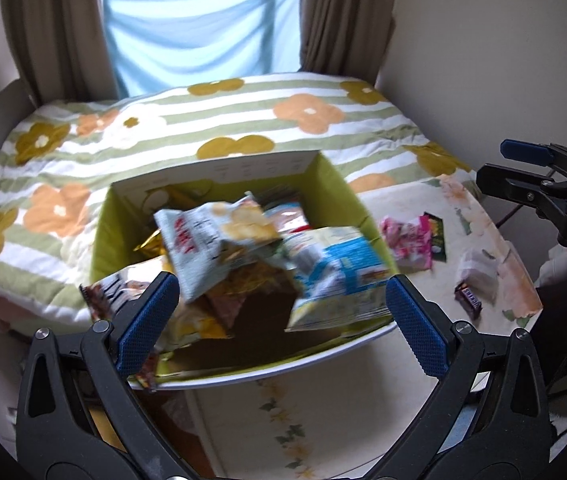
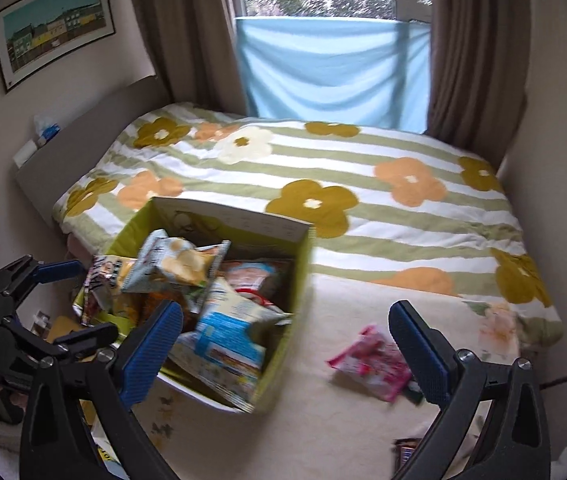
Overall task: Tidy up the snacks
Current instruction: 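Move both tools back toward the Snickers bar and white packet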
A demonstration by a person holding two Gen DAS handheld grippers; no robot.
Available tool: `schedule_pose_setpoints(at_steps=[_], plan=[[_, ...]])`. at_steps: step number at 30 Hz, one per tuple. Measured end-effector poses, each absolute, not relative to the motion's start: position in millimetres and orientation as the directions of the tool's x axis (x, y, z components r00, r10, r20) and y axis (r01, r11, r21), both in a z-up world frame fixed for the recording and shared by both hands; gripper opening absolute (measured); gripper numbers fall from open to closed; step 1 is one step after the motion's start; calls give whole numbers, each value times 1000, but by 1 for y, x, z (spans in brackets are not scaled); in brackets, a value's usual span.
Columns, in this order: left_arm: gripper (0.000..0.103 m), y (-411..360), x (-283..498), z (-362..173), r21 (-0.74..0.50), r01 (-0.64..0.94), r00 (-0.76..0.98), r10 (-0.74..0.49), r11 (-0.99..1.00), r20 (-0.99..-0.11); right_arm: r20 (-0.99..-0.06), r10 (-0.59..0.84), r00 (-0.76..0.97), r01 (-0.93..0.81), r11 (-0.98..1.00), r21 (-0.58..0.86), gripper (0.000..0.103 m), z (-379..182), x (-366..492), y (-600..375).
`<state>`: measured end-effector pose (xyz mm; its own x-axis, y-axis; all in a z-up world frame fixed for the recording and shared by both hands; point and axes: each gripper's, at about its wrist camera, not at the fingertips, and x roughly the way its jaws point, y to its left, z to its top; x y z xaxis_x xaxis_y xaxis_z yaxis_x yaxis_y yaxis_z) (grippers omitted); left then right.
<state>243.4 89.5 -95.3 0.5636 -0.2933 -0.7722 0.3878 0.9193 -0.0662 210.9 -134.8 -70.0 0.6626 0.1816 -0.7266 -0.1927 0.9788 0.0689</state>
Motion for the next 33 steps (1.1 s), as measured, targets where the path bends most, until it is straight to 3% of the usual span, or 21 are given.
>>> schedule_pose_setpoints(at_steps=[10, 16, 21, 27, 30, 33], plan=[[102, -27, 207, -100, -118, 399, 538, -336, 909, -773, -750, 119, 651, -167, 986, 12, 103, -87, 170, -251], [102, -107, 188, -138, -206, 376, 451, -373, 903, -811, -762, 147, 631, -214, 977, 11, 103, -110, 155, -313], [102, -163, 170, -174, -209, 349, 399, -346, 914, -849, -774, 183, 606, -247, 968, 36, 103, -134, 146, -349], [102, -198, 156, -221, -252, 255, 342, -331, 934, -880, -811, 225, 540, -280, 957, 79, 103, -171, 147, -372], [102, -207, 154, -242, -255, 203, 321, -310, 945, -895, -836, 201, 510, -316, 948, 35, 103, -193, 148, -370], [95, -214, 156, -265, -245, 159, 302, -284, 956, -910, -854, 164, 494, -334, 942, -13, 103, -213, 148, -369]])
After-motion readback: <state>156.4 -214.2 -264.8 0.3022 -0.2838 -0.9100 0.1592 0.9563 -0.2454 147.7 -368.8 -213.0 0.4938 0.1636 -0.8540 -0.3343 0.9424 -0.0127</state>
